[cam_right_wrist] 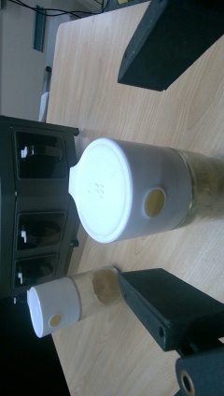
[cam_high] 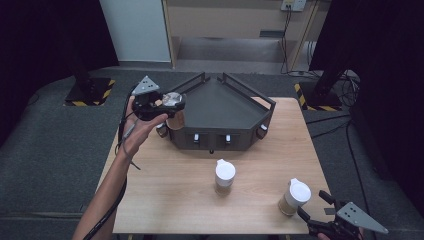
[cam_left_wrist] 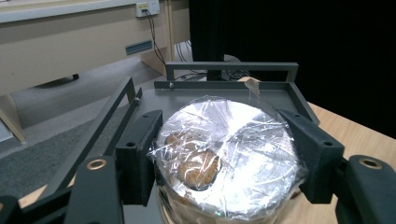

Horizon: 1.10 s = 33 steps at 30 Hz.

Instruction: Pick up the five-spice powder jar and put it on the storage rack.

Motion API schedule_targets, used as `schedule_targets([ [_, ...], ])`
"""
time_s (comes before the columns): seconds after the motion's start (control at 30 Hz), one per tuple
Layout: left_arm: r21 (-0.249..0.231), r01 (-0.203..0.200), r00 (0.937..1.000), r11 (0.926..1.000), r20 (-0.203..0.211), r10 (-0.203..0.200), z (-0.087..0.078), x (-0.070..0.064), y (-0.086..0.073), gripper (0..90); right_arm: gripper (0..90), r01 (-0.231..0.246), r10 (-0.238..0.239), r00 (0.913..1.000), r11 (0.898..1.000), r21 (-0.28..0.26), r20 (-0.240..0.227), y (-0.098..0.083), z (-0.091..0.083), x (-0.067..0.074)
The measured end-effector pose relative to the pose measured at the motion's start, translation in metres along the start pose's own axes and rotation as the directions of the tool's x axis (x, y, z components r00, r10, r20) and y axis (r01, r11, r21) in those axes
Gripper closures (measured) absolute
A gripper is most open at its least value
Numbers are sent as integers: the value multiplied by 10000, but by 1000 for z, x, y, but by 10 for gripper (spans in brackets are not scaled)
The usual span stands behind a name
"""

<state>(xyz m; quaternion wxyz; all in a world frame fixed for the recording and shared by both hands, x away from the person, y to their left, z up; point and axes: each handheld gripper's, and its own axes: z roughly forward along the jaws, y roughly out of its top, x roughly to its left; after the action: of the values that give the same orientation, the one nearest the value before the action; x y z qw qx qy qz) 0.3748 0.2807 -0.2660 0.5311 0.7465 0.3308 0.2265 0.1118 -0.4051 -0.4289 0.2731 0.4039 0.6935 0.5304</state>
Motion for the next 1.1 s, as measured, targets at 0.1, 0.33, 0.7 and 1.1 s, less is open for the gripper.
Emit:
schedule_targets([
  [0.1,-32,11,9998,10000,-201,-11,10,0,2,332,56,-15,15,10000,10000,16,-25,0,0,-1],
  [0.33,60,222,9969,9997,-761,-217,34,-2,7,332,57,-43,43,10000,10000,16,-34,0,1,-1],
  [0.7,-132,481,9821,9988,-1819,-497,65,-5,4,332,57,-125,125,9999,9999,11,-91,-1,0,-2],
  [1.1,62,668,9657,9977,-2520,-631,84,-7,-10,332,57,-144,144,9998,9999,-28,-140,-1,0,-3],
])
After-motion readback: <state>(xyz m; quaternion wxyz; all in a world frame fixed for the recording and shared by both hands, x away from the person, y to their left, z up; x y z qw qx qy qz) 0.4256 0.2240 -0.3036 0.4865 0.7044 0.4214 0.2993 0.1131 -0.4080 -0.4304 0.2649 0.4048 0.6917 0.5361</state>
